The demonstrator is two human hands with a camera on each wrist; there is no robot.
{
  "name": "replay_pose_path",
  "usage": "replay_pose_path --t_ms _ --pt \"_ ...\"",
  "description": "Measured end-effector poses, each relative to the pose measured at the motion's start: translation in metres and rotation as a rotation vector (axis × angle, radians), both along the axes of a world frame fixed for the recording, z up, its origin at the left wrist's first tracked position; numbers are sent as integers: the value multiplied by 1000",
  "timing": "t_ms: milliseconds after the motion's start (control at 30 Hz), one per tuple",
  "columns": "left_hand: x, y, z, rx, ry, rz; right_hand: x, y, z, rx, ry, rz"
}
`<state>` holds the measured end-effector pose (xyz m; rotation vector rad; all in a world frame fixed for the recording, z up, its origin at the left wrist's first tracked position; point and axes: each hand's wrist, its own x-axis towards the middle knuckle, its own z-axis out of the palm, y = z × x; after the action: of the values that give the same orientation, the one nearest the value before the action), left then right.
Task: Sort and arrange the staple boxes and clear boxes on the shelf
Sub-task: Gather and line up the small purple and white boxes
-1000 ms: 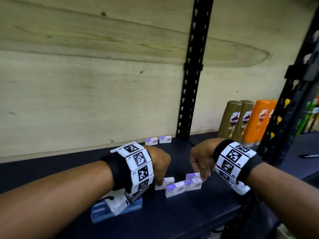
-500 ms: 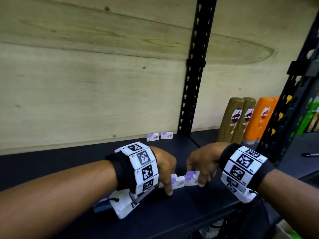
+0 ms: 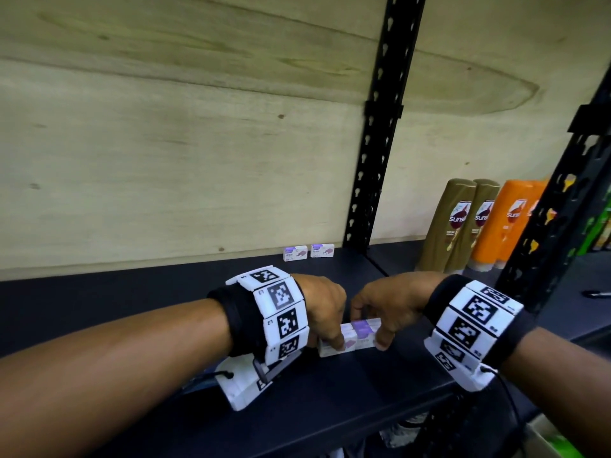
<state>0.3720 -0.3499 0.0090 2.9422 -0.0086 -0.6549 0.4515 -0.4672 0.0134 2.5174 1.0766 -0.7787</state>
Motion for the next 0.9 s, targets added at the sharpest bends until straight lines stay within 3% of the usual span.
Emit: replay_pose_path --t_ms 200,500,700,900 --pt "7 27 10 -112 53 36 15 2 28 -28 5 -57" --pt "48 84 32 91 -166 123 75 46 31 169 -191 -100" --pt "85 119 15 209 -248 136 114 83 20 180 -324 -45" --pt "122 140 -14 242 -261 138 140 112 4 178 -320 -12"
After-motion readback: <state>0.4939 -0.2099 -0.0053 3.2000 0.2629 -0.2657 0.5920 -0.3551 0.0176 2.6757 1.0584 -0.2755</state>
